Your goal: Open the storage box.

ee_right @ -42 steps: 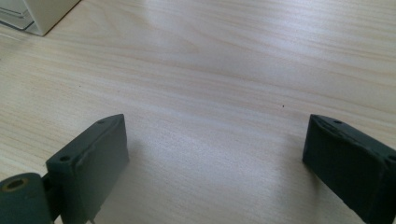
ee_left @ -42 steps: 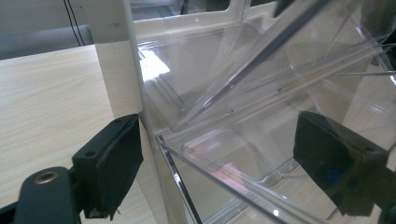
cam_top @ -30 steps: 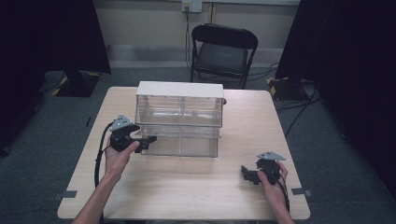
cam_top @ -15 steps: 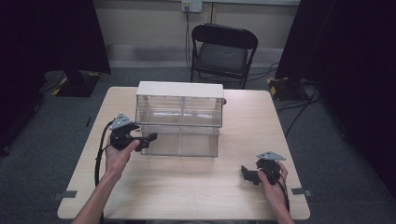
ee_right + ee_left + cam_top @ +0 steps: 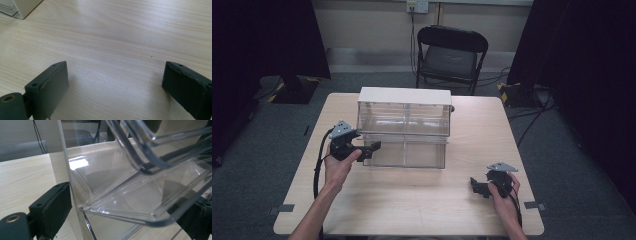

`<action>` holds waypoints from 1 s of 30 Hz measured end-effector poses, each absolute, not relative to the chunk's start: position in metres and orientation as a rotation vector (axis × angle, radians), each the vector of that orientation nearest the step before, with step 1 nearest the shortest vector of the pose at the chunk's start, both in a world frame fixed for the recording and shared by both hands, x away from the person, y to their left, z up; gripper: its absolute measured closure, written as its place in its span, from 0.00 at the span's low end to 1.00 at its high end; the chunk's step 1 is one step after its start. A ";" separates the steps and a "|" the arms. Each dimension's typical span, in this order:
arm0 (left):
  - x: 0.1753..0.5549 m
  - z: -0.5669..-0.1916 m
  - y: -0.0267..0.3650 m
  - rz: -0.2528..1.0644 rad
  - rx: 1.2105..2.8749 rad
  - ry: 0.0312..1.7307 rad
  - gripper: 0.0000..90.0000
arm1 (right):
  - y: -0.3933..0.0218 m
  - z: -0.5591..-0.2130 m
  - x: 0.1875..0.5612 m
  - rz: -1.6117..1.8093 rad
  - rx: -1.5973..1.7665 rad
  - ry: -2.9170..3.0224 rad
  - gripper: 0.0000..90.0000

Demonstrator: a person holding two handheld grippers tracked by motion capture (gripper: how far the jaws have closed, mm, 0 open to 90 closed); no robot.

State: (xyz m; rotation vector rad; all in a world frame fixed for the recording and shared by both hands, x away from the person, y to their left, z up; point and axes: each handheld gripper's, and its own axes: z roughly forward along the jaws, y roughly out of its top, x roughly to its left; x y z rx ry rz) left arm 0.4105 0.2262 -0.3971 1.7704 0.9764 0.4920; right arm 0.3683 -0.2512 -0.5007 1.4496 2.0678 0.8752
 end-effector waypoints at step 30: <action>0.409 -0.392 0.230 0.459 1.744 0.958 0.09 | -0.251 -0.501 0.368 0.876 1.446 2.070 0.07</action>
